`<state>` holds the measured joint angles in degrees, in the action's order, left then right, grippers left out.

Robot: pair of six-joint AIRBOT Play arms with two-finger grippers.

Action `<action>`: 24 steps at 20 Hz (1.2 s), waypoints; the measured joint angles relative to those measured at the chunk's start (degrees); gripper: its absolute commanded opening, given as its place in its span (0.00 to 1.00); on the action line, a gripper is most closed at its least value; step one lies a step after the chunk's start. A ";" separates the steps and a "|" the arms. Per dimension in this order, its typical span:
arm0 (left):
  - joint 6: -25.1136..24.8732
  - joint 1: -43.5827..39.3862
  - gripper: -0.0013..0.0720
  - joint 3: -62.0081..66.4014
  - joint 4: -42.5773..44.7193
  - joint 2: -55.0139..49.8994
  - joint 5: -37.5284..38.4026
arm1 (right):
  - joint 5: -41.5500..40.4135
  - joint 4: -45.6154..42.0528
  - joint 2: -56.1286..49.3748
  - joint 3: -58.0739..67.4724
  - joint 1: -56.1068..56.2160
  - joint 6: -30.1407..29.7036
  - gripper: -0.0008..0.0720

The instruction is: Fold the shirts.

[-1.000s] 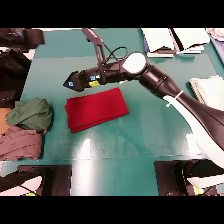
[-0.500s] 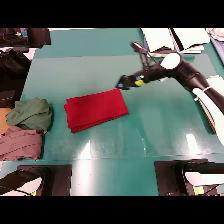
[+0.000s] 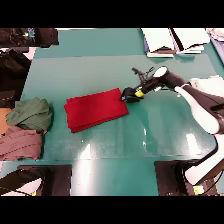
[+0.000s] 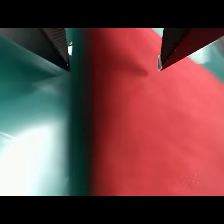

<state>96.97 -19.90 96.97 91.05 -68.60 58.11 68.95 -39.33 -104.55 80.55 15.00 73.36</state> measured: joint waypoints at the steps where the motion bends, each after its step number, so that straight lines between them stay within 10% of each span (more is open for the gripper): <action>1: 0.00 -0.04 0.05 0.00 -0.09 0.00 -0.04 | 0.52 1.95 -2.25 1.51 1.62 -0.15 0.49; 3: 0.02 -0.04 0.05 0.00 -0.92 0.00 -0.04 | 0.39 4.63 -5.77 4.68 4.70 -1.09 0.04; 11: 0.04 -4.79 0.05 -0.02 -3.67 0.00 -0.37 | -2.40 6.05 -5.42 16.55 1.88 -2.25 0.04; 24: 0.48 -15.80 0.05 -0.02 -4.15 -3.78 -3.96 | 3.63 -17.75 12.52 18.69 -47.65 4.35 0.04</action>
<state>97.45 -35.70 96.95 86.89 -72.38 54.15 72.58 -57.08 -92.03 99.24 -32.64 77.71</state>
